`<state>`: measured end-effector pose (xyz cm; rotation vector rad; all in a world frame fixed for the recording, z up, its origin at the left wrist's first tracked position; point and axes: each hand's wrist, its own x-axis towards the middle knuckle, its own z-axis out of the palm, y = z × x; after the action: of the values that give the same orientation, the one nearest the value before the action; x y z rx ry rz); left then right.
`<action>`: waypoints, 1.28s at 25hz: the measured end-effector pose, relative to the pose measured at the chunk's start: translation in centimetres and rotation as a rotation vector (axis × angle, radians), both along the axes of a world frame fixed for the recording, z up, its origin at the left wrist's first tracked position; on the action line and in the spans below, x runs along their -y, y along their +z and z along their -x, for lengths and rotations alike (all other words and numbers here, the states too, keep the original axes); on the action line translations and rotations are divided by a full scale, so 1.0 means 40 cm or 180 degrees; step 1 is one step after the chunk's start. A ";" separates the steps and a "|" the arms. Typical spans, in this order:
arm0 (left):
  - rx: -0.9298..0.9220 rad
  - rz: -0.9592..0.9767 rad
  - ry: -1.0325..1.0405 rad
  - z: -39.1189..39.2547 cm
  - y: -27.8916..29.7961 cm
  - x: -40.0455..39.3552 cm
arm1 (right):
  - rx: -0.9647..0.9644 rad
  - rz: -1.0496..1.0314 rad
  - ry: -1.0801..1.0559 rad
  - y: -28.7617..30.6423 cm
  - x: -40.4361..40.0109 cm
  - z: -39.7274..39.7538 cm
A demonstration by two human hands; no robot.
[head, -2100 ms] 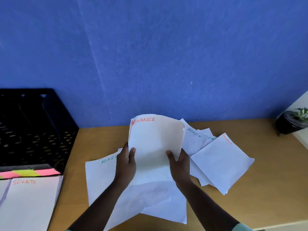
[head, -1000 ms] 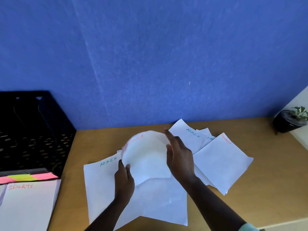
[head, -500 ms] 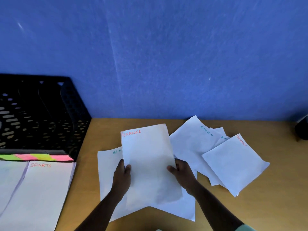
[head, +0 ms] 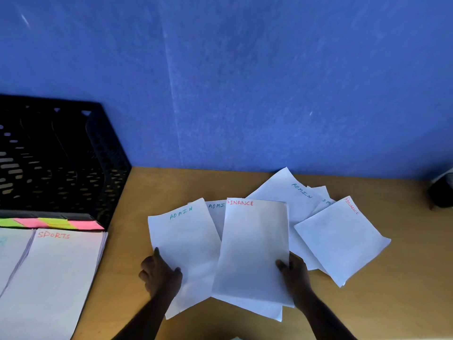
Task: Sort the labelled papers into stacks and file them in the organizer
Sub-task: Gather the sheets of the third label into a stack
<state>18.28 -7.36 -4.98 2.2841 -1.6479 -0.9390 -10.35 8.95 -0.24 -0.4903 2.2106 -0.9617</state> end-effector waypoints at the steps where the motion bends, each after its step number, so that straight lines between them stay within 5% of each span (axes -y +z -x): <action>1: -0.0051 -0.0003 -0.0104 0.013 -0.004 0.000 | -0.0016 0.0044 -0.0024 0.006 -0.006 0.004; 14: -0.0486 0.0090 -0.1361 0.255 0.024 -0.048 | 0.0175 0.0027 -0.0073 0.026 -0.077 0.078; 20: -0.0911 0.0718 -0.0832 0.245 0.047 -0.061 | 0.0369 0.0111 0.0274 0.018 -0.029 0.066; 23: -0.1446 0.0494 -0.0565 0.182 0.099 -0.094 | 0.0531 0.0156 0.0512 0.006 0.019 -0.004; 32: -0.0613 0.0435 -0.0100 -0.192 0.101 -0.061 | 0.0402 -0.0046 0.1309 -0.016 0.144 -0.330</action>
<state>25.97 -4.91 -0.94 2.0173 -1.6175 -0.9861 2.84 3.20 -0.89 -0.8159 1.9005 -0.7335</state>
